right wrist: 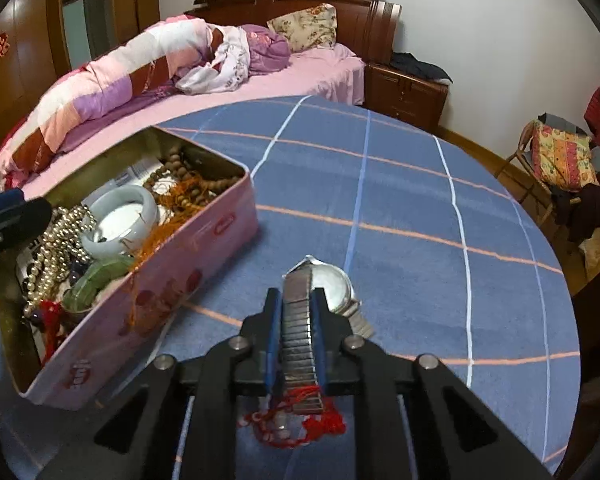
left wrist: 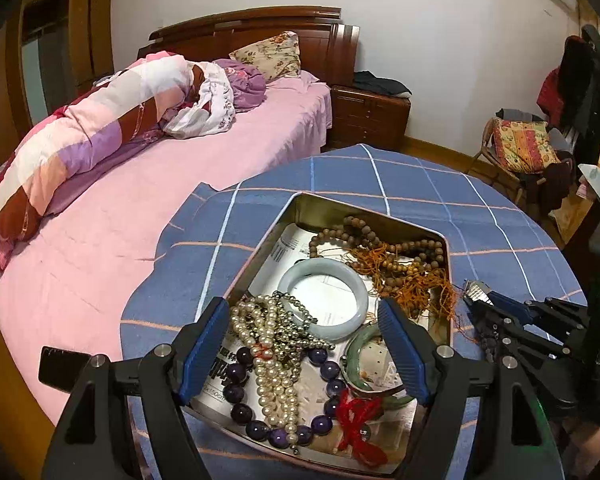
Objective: Organize jewelry
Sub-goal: 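Grasp the silver watch by its band with the right tool and lift it, then grasp the jade pendant on red beads with the left tool while the right tool holds the watch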
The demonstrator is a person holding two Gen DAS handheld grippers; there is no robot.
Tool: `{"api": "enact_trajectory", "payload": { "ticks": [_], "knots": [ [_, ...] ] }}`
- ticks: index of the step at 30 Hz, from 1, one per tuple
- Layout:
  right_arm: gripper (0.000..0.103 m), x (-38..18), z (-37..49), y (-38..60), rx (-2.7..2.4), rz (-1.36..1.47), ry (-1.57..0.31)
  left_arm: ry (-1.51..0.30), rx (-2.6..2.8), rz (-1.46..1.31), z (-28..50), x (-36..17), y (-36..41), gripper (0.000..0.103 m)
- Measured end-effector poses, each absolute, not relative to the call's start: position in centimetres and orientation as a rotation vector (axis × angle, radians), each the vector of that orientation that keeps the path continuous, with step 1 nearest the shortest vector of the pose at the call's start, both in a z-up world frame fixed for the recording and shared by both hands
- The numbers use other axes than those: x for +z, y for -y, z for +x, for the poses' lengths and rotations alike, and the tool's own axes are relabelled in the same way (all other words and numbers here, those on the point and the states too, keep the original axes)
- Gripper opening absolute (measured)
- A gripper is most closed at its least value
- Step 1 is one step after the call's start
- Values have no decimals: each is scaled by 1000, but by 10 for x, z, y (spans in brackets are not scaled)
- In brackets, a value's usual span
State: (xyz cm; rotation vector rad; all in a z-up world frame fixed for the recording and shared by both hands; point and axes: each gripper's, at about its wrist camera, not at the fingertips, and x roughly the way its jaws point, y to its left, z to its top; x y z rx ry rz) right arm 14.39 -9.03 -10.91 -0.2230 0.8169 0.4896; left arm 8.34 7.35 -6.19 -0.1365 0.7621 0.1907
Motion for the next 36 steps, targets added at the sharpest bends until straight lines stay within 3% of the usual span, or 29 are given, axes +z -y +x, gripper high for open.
{"api": "enact_trajectory", "payload": {
  "ticks": [21,36],
  "knots": [
    [17,-43,127,161,436,29,-582,-709,2,6,98,-43,17,77],
    [17,-82,136,203,276,35,-649,-779,-113,88,119,-70,81,77]
  ]
}}
